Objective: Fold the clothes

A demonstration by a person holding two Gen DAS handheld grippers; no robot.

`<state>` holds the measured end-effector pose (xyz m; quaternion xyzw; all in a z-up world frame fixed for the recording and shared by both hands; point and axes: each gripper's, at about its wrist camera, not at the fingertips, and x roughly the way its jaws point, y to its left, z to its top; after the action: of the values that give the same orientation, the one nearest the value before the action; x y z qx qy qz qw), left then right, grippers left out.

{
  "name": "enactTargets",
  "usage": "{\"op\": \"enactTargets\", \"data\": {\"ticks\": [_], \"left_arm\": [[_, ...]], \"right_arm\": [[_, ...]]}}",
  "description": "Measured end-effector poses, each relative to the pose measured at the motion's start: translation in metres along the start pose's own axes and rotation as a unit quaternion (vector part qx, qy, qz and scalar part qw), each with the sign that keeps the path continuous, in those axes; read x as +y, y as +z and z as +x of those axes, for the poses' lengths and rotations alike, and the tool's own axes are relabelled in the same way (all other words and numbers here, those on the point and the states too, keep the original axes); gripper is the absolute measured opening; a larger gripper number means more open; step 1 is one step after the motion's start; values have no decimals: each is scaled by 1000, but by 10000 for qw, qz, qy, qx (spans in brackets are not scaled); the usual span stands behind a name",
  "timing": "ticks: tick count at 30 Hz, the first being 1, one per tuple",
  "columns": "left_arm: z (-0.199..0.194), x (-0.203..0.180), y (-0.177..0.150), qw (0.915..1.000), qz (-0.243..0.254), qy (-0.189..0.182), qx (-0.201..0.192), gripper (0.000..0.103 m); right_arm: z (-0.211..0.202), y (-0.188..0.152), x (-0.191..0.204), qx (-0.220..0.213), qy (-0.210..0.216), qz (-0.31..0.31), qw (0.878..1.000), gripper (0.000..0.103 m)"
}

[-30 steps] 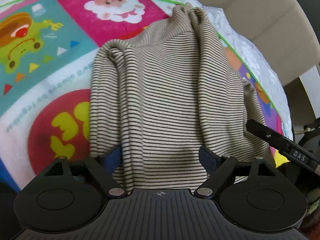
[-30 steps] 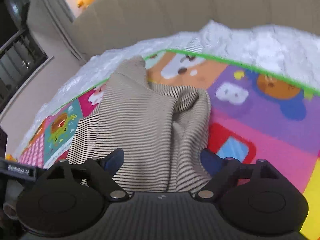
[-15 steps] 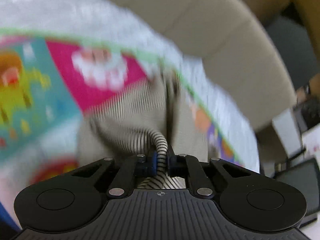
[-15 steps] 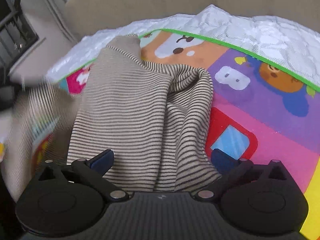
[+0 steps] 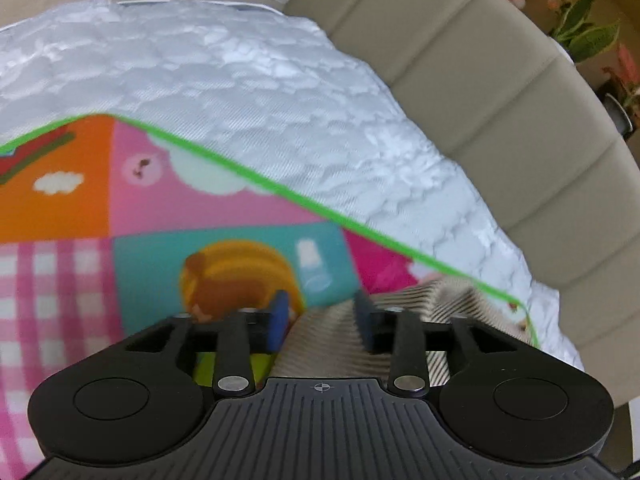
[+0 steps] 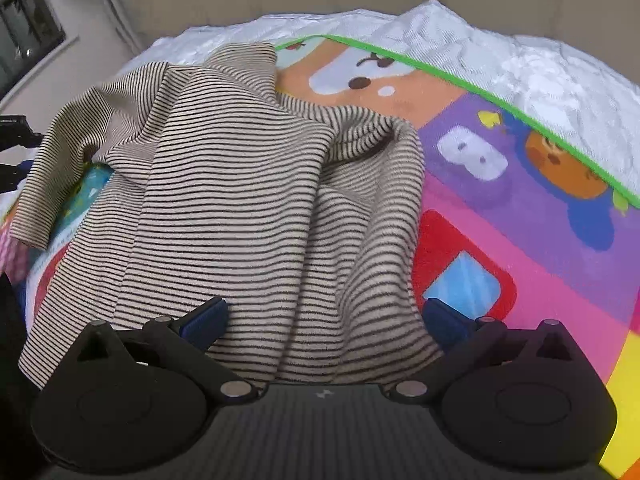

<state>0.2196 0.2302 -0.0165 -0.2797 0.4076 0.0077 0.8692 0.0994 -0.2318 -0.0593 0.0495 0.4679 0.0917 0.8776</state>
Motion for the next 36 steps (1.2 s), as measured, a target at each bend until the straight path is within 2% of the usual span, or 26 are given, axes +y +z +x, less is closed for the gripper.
{"op": "enactTargets", "data": {"ticks": [3, 5, 7, 10, 12, 14, 15, 17, 19, 22, 24, 25, 26, 27, 28, 29, 30, 33, 36], "left_arm": [[-19, -14, -5, 9989, 388, -12, -280, 61], [-31, -34, -10, 9960, 710, -52, -540, 75], [-32, -62, -14, 9929, 903, -38, -779, 76], [-15, -112, -27, 9878, 1260, -168, -895, 81], [-3, -146, -36, 9836, 1502, -262, -960, 81], [19, -175, -46, 9739, 2074, -336, -855, 82], [28, -187, -51, 9653, 2468, -399, -760, 82], [39, -201, -64, 9361, 3426, -504, -611, 87], [47, -210, -76, 9004, 4288, -577, -455, 93], [68, -210, -85, 8628, 5028, -477, -217, 93], [82, -210, -90, 8352, 5484, -401, -58, 93], [90, -210, -92, 8293, 5575, -386, 41, 92], [99, -210, -93, 8256, 5628, -377, 147, 88], [106, -209, -95, 8197, 5712, -359, 232, 81], [111, -209, -97, 8126, 5810, -345, 312, 52], [115, -206, -92, 8213, 5690, -300, 287, 20], [118, -203, -84, 8340, 5507, -246, 233, 12], [127, -192, -60, 8695, 4938, -81, 69, 11], [135, -181, -37, 9006, 4344, 83, -96, 12]], "right_arm": [[-22, 6, 19, -634, -369, -591, 9956, 103], [-35, 15, 34, -1036, -477, -917, 9892, 103], [-39, 28, 54, -1245, -428, -1109, 9851, 103], [-27, 50, 90, -1398, -452, -1418, 9789, 103], [-6, 60, 117, -1453, -759, -1720, 9714, 103], [23, 66, 133, -1418, -1174, -2193, 9581, 99], [36, 69, 137, -1353, -1345, -2444, 9507, 92], [50, 74, 128, -1122, -1483, -2839, 9406, 78], [49, 79, 105, -955, -1468, -2982, 9383, 76], [39, 86, 71, -851, -1301, -2900, 9443, 75], [38, 89, 59, -753, -1070, -2898, 9481, 57], [38, 91, 53, -704, -954, -2897, 9497, 36], [39, 93, 49, -624, -829, -2926, 9506, 18], [37, 97, 49, -628, -769, -3028, 9479, 13], [34, 102, 50, -731, -773, -3169, 9425, 11], [31, 106, 51, -834, -777, -3309, 9367, 11], [28, 116, 47, -961, -848, -3329, 9342, 10], [25, 159, 19, -1404, -1238, -3062, 9334, 10], [51, 187, -10, -1434, -1466, -2703, 9407, 11]]}}
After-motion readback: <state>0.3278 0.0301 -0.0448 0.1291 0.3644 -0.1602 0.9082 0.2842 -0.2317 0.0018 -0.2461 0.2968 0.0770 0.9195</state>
